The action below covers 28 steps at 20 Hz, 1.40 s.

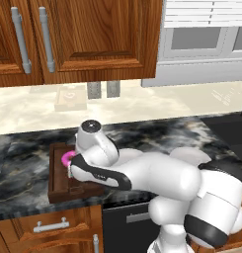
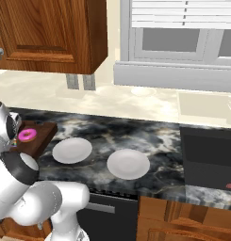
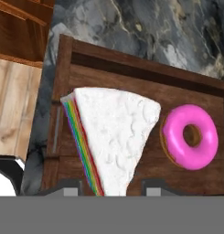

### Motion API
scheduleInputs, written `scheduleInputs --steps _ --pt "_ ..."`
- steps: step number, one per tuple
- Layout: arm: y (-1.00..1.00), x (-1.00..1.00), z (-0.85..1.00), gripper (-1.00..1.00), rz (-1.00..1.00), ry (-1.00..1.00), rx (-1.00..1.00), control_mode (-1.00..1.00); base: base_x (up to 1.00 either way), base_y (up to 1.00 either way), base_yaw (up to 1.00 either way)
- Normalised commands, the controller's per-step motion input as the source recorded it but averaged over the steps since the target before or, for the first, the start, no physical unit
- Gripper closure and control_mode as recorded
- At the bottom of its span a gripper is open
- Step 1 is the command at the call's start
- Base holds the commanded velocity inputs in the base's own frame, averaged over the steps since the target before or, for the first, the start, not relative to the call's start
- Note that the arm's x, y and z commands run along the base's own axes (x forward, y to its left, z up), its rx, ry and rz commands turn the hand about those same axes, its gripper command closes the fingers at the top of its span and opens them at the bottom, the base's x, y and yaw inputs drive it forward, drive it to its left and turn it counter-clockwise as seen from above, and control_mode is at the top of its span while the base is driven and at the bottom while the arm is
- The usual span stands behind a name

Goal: Move the dessert items from the plates to the tray.

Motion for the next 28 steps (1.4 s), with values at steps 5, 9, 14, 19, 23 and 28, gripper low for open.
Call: scheduleInputs --steps 5,9,14,19,23,28 --pt "0.0 0.33 0.0 -1.0 0.0 0.0 0.0 -1.0 0.0 0.0 0.0" --pt "0.0 0.03 0.28 -1.0 -0.01 0.01 0.0 -1.0 0.0 0.0 0.0" --pt "0.01 -0.37 0.99 -1.0 -0.06 0.0 0.01 -1.0 0.0 0.0 0.0" --pt "-0.58 -1.0 0.67 -1.0 0.0 -0.24 0.11 -1.0 0.0 0.0 0.0" --pt "-0.88 -1.0 0.48 -1.0 0.0 -0.34 0.2 -1.0 0.0 0.0 0.0" --pt "-1.0 -1.0 0.32 -1.0 -0.01 -0.34 0.27 -1.0 0.0 0.0 0.0"
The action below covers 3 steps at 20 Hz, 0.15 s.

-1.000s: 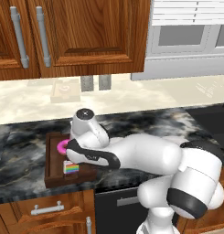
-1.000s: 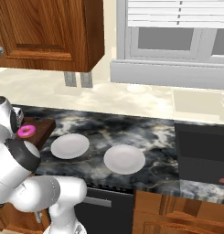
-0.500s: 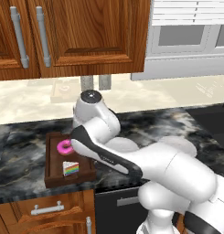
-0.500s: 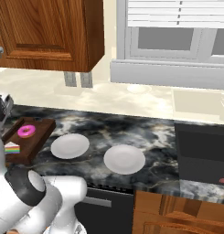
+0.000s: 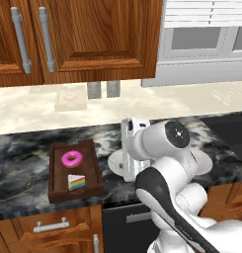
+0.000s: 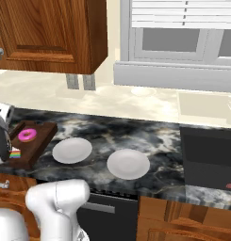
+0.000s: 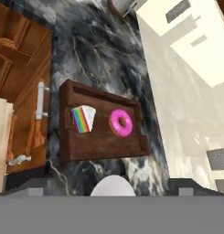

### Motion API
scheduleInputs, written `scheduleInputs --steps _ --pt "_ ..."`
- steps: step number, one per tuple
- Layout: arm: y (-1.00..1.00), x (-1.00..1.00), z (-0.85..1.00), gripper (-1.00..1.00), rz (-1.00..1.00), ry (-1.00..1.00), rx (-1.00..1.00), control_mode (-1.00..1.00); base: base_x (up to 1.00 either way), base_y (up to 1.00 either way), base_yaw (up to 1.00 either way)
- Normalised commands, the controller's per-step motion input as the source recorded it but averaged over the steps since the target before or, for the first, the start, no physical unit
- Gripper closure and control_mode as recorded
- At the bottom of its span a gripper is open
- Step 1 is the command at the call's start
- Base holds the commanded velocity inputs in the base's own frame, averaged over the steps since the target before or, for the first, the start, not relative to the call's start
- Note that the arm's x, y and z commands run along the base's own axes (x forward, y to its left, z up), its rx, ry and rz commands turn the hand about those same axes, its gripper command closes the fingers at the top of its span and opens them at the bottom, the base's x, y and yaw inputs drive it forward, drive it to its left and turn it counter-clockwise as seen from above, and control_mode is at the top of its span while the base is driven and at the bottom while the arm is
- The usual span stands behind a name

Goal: Move the dessert items from the plates to the tray.

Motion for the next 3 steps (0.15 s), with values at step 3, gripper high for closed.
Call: scheduleInputs --steps 3 --pt "-1.0 -0.69 0.05 -1.0 -0.07 -0.08 0.15 -1.0 0.0 0.0 0.0"
